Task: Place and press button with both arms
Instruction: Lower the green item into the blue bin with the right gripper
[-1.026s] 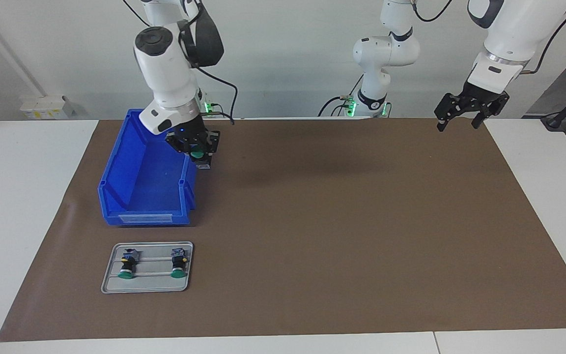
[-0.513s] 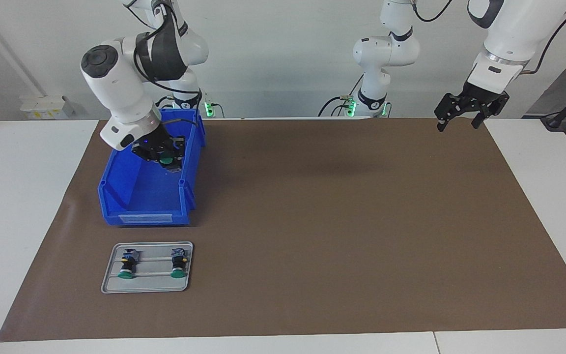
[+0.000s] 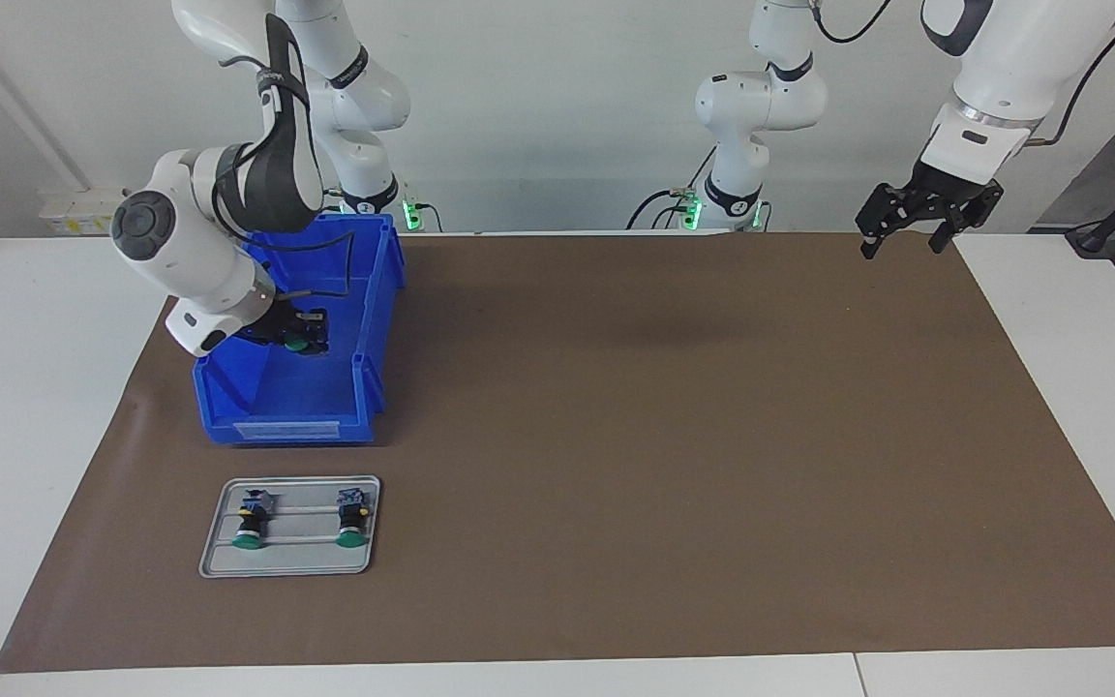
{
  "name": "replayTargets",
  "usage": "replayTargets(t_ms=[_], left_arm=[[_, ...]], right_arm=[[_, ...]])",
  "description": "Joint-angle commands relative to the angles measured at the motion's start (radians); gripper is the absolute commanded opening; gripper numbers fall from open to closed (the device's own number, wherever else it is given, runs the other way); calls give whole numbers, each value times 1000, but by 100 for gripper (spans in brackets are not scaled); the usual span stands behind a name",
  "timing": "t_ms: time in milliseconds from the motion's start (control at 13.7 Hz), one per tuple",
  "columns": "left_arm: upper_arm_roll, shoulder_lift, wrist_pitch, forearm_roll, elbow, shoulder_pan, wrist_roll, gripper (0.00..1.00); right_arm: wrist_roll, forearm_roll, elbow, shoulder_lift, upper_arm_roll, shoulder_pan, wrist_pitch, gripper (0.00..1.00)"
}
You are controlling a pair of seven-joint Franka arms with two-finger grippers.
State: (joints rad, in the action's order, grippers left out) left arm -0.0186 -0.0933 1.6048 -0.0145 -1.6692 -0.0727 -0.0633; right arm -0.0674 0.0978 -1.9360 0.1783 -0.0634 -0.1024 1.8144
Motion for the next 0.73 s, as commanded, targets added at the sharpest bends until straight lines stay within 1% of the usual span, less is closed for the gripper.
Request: replayTargets(t_ms=[0, 147, 293, 440, 659], left_arm=[[3, -6, -9, -18, -7, 4, 2, 100], [2, -6, -11, -18, -7, 4, 2, 100], [3, -6, -9, -18, -7, 4, 2, 100], [3, -6, -9, -18, -7, 4, 2, 100], [2, -6, -9, -18, -7, 4, 2, 100]], right_arm=[[-2, 3, 15, 23, -9, -16, 23, 0], [1, -26, 8, 33, -9, -16, 86, 0], [17, -26, -1, 43, -9, -16, 141, 0], [50, -26, -33, 38, -9, -16, 190, 0], [52, -44, -46, 33, -7, -16, 212, 0]])
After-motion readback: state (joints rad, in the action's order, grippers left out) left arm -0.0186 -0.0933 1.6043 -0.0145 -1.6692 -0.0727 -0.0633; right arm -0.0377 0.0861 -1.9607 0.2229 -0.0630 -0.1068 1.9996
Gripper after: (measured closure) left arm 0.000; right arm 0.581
